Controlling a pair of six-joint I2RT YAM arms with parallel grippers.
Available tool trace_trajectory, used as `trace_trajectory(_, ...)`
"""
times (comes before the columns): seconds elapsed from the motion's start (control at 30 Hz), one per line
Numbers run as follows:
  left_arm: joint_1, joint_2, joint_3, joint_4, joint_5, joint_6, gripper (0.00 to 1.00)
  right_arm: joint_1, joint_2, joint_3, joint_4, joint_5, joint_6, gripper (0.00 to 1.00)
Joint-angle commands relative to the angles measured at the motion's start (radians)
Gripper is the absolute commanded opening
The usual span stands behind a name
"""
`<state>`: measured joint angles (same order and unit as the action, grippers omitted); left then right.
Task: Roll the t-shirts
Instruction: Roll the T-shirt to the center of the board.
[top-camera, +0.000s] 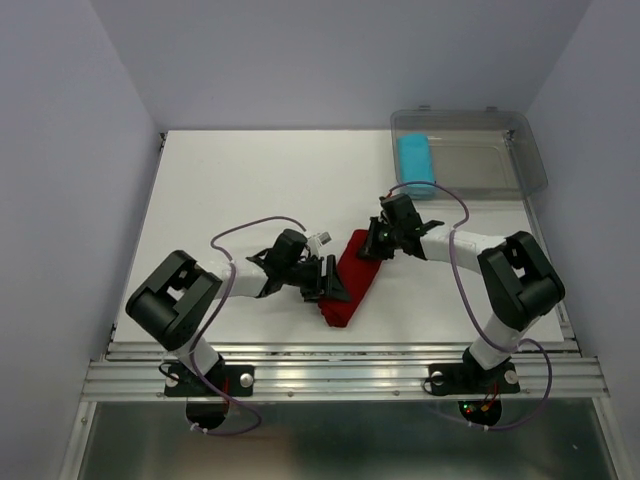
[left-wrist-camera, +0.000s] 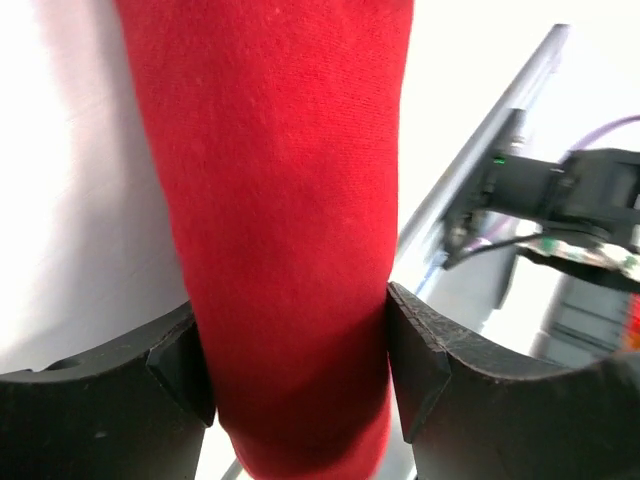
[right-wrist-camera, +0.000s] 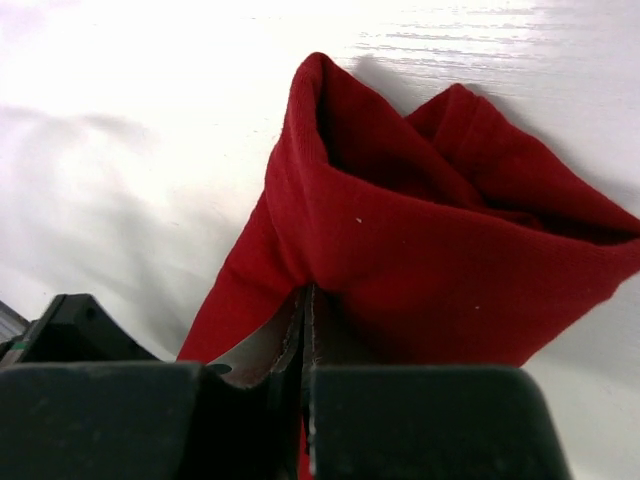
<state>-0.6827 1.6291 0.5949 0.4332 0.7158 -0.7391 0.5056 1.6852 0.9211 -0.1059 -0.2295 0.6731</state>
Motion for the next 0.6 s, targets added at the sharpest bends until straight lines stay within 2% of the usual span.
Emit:
trace_trajectory(0.0, 0.005, -0.124, 0.089, -0.319, -0.145, 0.156, 0.71, 0.016, 0.039, 0.028, -0.005, 0.056, -0.004, 0.01)
trace_trajectory(0.2, 0.008, -0.267, 0.197, -0.542, -0.369, 0.199, 0.71, 0.016, 0.065, 0.019, -0.012, 0.076, 0.003, 0.01)
trace_trajectory(0.27, 0.008, -0.304, 0.217, -0.559, -0.414, 0.192, 0.69, 0.016, 0.056, 0.01, -0.009, 0.078, 0.005, 0.01)
trace_trajectory(0.4, -0.011, -0.347, 0.207, -0.493, -0.389, 0.13, 0.58, 0.016, 0.042, -0.007, -0.008, 0.091, 0.006, 0.01)
trace_trajectory(0.5, -0.041, -0.342, 0.192, -0.441, -0.345, 0.052, 0.35, 0.016, 0.038, -0.018, -0.009, 0.093, 0.014, 0.01)
trace_trajectory(0.53, -0.07, -0.334, 0.197, -0.42, -0.358, 0.031, 0.21, 0.016, 0.036, -0.019, -0.009, 0.093, 0.017, 0.01)
trace_trajectory(0.57, -0.084, -0.33, 0.197, -0.412, -0.369, 0.021, 0.12, 0.016, 0.034, -0.022, -0.008, 0.093, 0.02, 0.01)
